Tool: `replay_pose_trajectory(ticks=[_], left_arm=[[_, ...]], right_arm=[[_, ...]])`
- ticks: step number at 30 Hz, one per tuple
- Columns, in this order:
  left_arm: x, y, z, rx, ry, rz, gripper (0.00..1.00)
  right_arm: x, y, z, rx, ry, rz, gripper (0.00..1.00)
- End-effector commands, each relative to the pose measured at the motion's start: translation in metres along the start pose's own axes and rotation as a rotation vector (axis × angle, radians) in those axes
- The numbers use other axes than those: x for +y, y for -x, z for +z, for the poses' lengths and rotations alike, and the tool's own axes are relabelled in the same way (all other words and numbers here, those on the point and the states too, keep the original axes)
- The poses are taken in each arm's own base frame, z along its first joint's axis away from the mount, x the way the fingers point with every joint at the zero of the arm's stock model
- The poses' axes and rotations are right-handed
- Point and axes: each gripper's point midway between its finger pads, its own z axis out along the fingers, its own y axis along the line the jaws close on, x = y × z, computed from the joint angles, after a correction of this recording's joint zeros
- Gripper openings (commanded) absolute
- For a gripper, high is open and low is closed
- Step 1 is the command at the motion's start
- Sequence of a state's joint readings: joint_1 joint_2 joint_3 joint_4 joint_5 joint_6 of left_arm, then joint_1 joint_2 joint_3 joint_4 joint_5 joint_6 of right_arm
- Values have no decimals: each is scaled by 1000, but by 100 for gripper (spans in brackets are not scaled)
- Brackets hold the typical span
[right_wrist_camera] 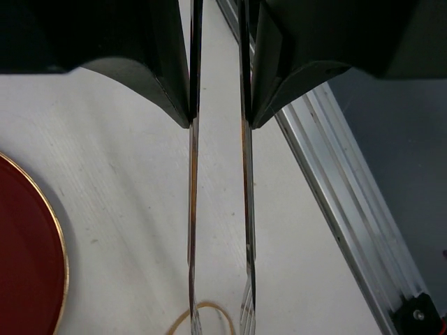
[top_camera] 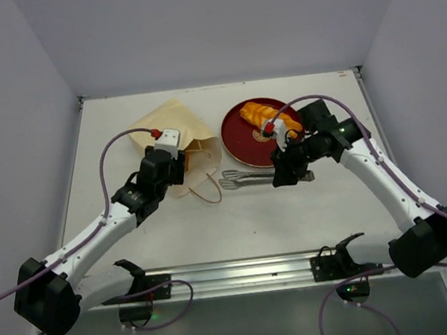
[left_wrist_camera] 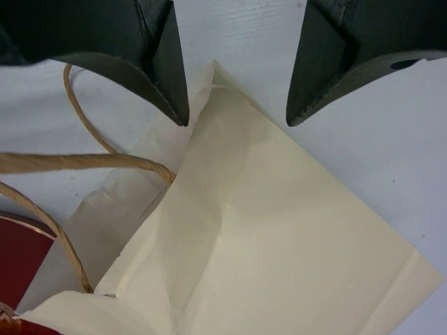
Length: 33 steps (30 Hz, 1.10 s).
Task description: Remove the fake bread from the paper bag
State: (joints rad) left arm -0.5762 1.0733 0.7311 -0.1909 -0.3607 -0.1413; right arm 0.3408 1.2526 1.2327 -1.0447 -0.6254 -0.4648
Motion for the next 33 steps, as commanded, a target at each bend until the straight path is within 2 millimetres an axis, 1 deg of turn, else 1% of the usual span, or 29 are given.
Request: replay_pose_trajectory(ticks=[1,2,3,5,6,7,9,10,11,12,13,14,15,16,17,18,21,24,25,27,28,31,33], left_arm=[[12,31,7,-74,132,-34,61],[12,31,9,-75,135,-27,61],[12,32,11,-83,137,-29,60],[12,34,13,-93,141,-26,58],[12,38,13,-112,142,-34,53],[13,40,14,-120,152,-36,50],[13,44,16,-139,152,-37,43],[13,43,18,-132,155,-25,41],[11,52,19,-166,149,-40,38],[8,52,21,-167,140,-37,36],[7,54,23,-170,134,-31,33],[5,56,24,-179,125,-33,24],[4,58,26,-182,121,-33,18],[2,60,26,-183,115,-31,11],[2,59,26,-176,114,-28,0],[1,63,25,-182,107,-34,0],[0,68,19,-194,87,-37,0],[-3,73,11,-207,57,-44,0],[-4,75,8,-212,44,-56,0],[-5,82,3,-231,31,-72,0],[-5,77,2,-208,28,-70,0],[-4,78,0,-206,27,-79,0],[-4,78,0,-202,30,-81,0]], right_arm=[[17,23,18,-47,81,55,41],[17,28,26,-54,91,60,40],[21,31,31,-48,104,97,40],[17,37,44,-53,103,123,39],[19,39,49,-49,108,160,38],[14,44,54,-67,91,176,37],[10,45,65,-56,82,234,36],[8,49,70,-74,79,241,36],[10,52,74,-80,88,268,35],[10,50,80,-76,84,298,34],[8,57,84,-103,78,292,35],[8,59,88,-109,64,306,34],[4,58,93,-109,37,323,35],[1,62,97,-130,23,329,35],[3,65,100,-137,29,337,35],[3,65,104,-140,29,338,37],[2,77,107,-193,19,329,39],[0,91,105,-253,9,327,41],[1,99,102,-285,11,334,42],[3,106,99,-315,19,352,42],[4,114,94,-349,24,370,42],[5,125,88,-396,23,386,41],[2,130,81,-410,-22,327,41]])
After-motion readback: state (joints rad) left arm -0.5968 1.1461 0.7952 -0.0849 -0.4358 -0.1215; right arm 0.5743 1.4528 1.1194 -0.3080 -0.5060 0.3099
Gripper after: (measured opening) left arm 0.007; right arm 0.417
